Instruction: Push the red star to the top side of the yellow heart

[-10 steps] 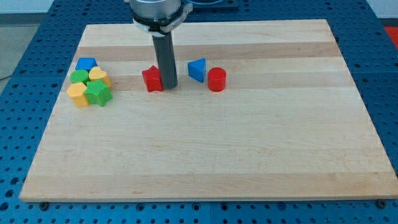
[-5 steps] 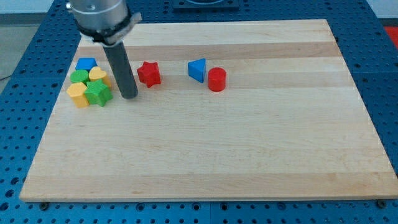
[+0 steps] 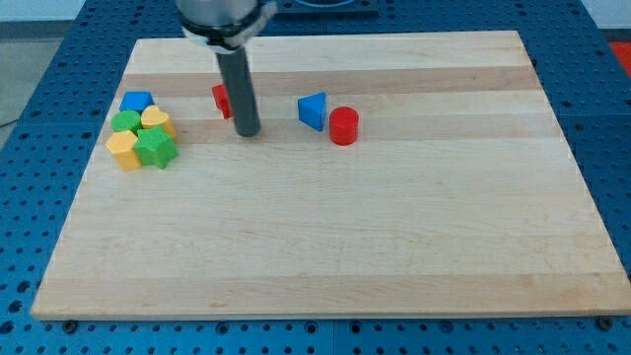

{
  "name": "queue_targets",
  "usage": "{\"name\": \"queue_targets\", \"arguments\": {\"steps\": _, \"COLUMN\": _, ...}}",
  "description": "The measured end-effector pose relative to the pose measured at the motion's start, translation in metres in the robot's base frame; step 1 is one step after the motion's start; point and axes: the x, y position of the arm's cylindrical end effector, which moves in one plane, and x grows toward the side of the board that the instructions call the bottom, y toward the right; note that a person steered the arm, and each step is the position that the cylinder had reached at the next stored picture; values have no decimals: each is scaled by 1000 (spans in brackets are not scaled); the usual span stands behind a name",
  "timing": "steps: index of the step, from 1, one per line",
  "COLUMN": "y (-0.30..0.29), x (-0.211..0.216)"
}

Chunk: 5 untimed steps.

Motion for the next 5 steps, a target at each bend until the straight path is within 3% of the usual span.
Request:
{"name": "queue_targets", "arguments": {"steps": 2, "y": 14, "x": -53}}
{"name": "queue_targets", "arguments": {"steps": 5, "y": -102, "x": -50}}
